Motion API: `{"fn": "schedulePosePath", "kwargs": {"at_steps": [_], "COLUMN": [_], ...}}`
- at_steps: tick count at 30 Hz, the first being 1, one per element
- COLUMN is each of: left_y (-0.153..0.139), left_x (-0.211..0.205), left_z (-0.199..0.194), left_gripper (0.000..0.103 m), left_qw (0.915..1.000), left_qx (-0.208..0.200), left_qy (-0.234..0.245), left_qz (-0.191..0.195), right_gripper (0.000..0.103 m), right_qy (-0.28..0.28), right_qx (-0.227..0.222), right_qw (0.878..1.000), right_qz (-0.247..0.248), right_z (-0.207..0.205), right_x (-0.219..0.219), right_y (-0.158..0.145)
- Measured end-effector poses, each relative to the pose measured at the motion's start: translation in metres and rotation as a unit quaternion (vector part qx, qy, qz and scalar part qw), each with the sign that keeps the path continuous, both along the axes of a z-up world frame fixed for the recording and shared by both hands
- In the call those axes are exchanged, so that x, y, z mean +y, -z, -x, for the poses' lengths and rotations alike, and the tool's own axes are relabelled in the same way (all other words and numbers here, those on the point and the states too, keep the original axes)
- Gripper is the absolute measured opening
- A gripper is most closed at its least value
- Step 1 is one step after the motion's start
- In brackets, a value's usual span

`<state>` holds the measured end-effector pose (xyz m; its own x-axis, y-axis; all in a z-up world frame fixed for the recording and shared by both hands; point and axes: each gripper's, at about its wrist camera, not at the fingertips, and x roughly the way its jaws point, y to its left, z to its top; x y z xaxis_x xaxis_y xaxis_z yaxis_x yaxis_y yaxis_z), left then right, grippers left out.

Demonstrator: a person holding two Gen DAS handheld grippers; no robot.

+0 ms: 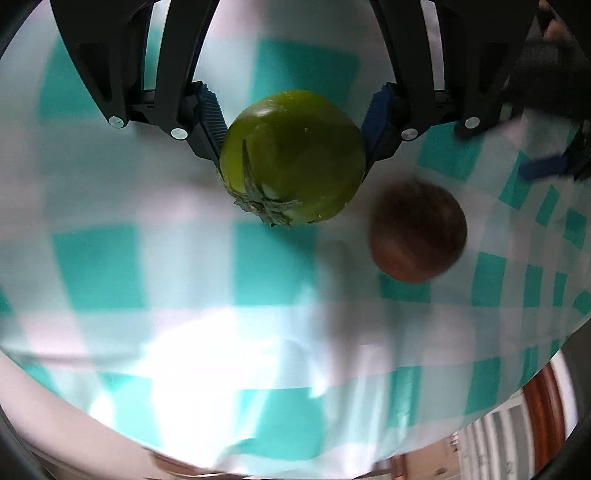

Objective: Organize fruits
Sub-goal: 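Grasp the dark red apple with the left tool while the right tool lifts the green tomato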

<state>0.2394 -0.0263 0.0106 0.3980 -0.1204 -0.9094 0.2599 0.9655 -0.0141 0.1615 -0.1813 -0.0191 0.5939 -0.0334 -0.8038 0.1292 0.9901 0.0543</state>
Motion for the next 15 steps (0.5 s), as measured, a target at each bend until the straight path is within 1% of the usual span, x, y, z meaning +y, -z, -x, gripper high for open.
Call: {"fn": "schedulePosePath", "kwargs": {"at_steps": [3, 6, 9, 10, 12, 13, 15], "left_y": [0.0, -0.001, -0.002, -0.002, 0.0, 0.001, 0.001], "left_x": [-0.018, -0.038, -0.058, -0.062, -0.069, -0.071, -0.078], "left_z": [-0.015, -0.027, -0.033, -0.034, -0.037, -0.039, -0.038], "left_gripper": [0.102, 0.102, 0.102, 0.102, 0.101, 0.1, 0.088], "left_qw": [0.9998, 0.9991, 0.9974, 0.9969, 0.9964, 0.9963, 0.9952], "left_qx": [-0.015, -0.022, -0.042, -0.045, -0.048, -0.048, -0.061], "left_qy": [0.01, 0.034, 0.058, 0.064, 0.069, 0.071, 0.076], "left_qz": [-0.001, 0.011, 0.006, 0.008, 0.006, 0.008, 0.005], "right_gripper": [0.062, 0.062, 0.062, 0.062, 0.062, 0.062, 0.062], "right_qy": [0.033, 0.038, 0.035, 0.039, 0.041, 0.043, 0.044], "right_qx": [0.005, 0.015, 0.038, 0.031, 0.031, 0.031, 0.028], "right_qw": [0.999, 0.999, 0.999, 0.999, 0.999, 0.998, 0.998], "right_qz": [0.001, -0.002, -0.013, -0.016, -0.015, -0.017, -0.022], "right_z": [0.039, 0.074, 0.095, 0.103, 0.109, 0.107, 0.106], "right_x": [-0.014, -0.017, -0.011, -0.011, -0.01, -0.011, -0.013], "right_y": [-0.003, -0.004, 0.005, 0.006, 0.008, 0.009, 0.011]}}
